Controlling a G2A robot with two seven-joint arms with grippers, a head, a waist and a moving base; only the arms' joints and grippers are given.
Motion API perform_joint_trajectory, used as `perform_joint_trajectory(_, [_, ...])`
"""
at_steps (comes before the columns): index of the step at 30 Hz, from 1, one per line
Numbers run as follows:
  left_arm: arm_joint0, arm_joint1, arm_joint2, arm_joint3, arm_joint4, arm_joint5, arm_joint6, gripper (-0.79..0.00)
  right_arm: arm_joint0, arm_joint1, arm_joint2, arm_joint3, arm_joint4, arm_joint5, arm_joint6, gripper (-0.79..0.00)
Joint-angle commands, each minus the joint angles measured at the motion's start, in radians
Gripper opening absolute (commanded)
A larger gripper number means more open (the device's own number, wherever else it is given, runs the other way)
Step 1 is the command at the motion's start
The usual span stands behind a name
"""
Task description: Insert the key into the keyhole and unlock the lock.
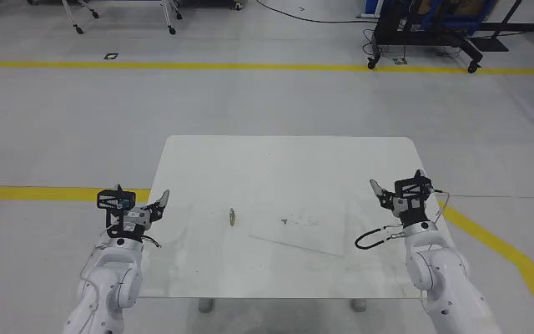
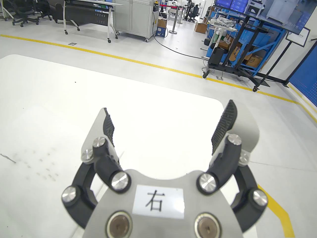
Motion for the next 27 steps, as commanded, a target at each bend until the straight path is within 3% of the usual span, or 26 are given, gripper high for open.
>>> perform_joint_trajectory(1, [0.000, 0.000, 0.000, 0.000, 0.000, 0.000, 0.000, 0.000, 0.011, 0.000, -0.021, -0.004, -0.017, -0.030, 0.012, 0.000])
perform_joint_trajectory(12, [0.000, 0.000, 0.000, 0.000, 0.000, 0.000, 0.000, 0.000, 0.165, -0.021, -0.267, 0.059, -0.171, -0.117, 0.143, 0.000])
perform_joint_trajectory(15, [0.000, 0.000, 0.000, 0.000, 0.000, 0.000, 0.000, 0.000, 0.222, -0.022, -0.325, 0.113, -0.182, -0.265, 0.143, 0.000])
perform_joint_trajectory(23, [0.000, 0.000, 0.000, 0.000, 0.000, 0.000, 0.000, 0.000, 0.346, -0.024, -0.394, 0.254, -0.157, -0.514, 0.142, 0.000])
perform_joint_trajectory(27, [0.000, 0.000, 0.000, 0.000, 0.000, 0.000, 0.000, 0.000, 0.427, -0.021, -0.420, 0.346, -0.099, -0.743, 0.182, 0.000])
